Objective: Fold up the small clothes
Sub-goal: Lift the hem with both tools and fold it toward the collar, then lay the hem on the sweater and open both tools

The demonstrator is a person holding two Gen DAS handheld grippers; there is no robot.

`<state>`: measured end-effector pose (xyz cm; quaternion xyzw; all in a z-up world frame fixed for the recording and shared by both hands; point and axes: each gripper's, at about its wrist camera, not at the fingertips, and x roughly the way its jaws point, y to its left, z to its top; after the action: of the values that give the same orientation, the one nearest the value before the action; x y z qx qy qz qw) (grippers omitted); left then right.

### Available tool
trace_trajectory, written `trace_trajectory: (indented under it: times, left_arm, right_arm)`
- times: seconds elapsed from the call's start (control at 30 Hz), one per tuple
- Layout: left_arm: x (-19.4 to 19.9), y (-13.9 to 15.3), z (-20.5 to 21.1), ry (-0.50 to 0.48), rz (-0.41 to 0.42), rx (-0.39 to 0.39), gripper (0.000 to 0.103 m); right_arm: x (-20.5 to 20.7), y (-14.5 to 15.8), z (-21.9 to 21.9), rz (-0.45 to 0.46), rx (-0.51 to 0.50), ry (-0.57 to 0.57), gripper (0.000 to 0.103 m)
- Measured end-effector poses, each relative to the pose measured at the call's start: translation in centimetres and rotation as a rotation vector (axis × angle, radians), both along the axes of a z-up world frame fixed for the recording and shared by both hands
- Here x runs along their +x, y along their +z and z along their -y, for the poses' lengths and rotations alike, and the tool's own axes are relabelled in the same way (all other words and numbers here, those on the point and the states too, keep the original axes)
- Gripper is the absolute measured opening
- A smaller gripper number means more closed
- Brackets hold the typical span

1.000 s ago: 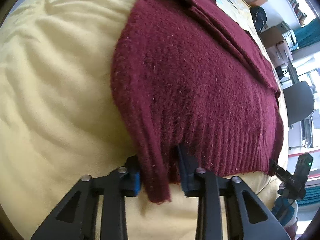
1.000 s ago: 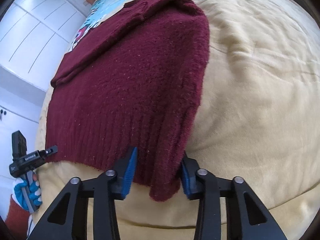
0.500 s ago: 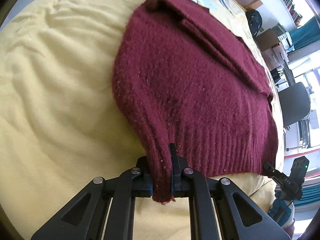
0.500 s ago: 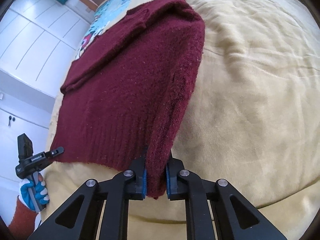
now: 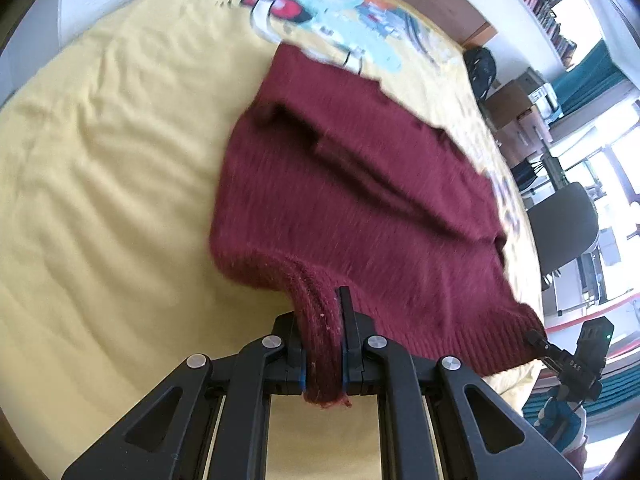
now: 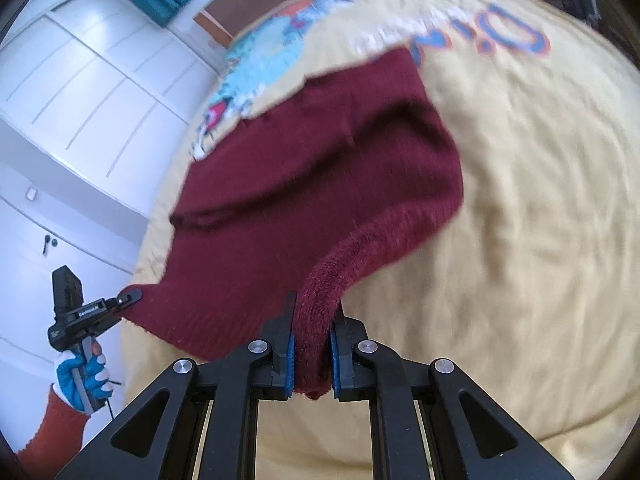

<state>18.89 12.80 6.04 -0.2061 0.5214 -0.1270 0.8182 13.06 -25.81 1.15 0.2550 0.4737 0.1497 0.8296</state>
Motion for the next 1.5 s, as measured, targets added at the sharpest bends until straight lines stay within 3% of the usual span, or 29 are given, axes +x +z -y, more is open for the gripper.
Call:
trace_trajectory:
  times: [0.3, 0.57, 0.7, 0.9, 1.3, 1.4, 1.5]
  left_arm:
    - [6.6, 5.7, 0.4, 0.007, 0.134, -0.013, 0.009]
    - [13.6, 7.5, 0.8, 0.028, 0.188, 0.019, 0.009]
    - [17.1, 6.3, 1.5, 0.027, 0.175, 0.050, 0.009]
    - [21.9, 2.2, 2.2, 0.038, 0.116, 0.111, 0.009]
    - [26.9, -5.1, 2.1, 0.070, -0.029, 0.171, 0.012]
    - [27.6, -5.8, 2.0, 0.079, -0.048, 0.150, 0.014]
    - [28.1, -6.4, 1.3, 0.096, -0.065, 0.087, 0.026]
  right_arm:
    - [5.9, 6.7, 1.8, 0.133, -0.025, -0.033, 0.012]
    - [12.6, 8.4, 3.5, 0.176, -0.038, -0.107, 0.012]
    - [15.9, 7.0, 3.6, 0.157, -0.064, -0.130, 0.012]
    - [21.2, 3.4, 3.4, 0.091, -0.099, -0.153, 0.012]
    - [27.2, -3.7, 3.0, -0.064, -0.115, -0.229, 0.015]
    - [27.9, -4.6, 3.0, -0.081, -0.116, -0.243, 0.025]
    - [28.5, -4.8, 3.2, -0.085, -0.122, -0.270, 0.047]
